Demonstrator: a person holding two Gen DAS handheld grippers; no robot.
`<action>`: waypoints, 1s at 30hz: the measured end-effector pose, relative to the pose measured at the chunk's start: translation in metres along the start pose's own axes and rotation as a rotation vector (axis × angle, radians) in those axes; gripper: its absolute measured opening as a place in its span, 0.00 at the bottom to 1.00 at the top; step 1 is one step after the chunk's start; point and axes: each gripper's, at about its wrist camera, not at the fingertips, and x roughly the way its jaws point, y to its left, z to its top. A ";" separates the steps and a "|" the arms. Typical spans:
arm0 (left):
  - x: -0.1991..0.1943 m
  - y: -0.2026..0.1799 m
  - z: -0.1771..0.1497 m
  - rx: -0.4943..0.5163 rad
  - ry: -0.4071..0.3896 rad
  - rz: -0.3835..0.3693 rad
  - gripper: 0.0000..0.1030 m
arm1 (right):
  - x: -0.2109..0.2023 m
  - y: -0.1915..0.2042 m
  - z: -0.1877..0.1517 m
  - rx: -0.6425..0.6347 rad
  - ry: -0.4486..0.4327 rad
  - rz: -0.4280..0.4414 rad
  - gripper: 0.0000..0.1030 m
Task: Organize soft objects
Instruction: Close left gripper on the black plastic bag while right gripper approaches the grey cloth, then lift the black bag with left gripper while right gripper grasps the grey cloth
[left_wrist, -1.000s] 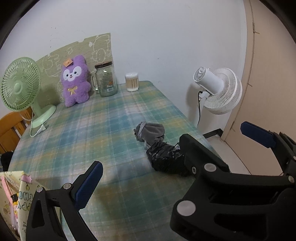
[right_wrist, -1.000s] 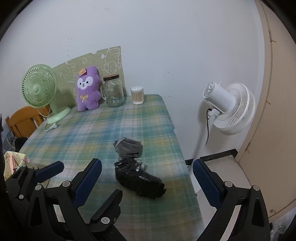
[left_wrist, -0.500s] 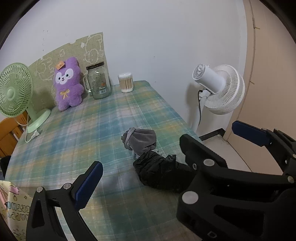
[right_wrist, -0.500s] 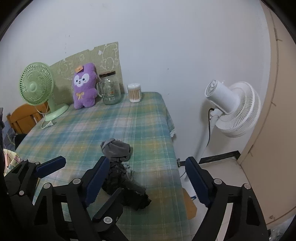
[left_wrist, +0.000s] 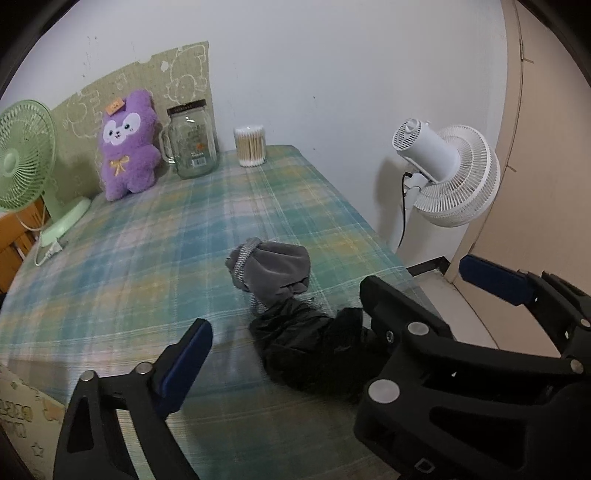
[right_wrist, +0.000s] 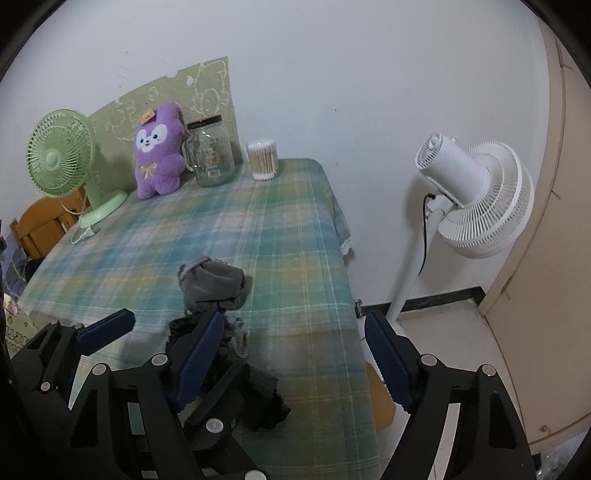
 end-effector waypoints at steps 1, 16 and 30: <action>0.002 -0.001 -0.001 -0.002 0.004 -0.006 0.87 | 0.002 -0.001 -0.001 0.003 0.007 0.000 0.79; 0.007 0.000 -0.003 0.007 0.028 -0.037 0.63 | 0.010 0.001 -0.003 0.004 0.038 0.009 0.79; -0.008 0.038 -0.005 -0.077 0.048 0.096 0.62 | 0.012 0.040 0.010 -0.077 0.012 0.033 0.79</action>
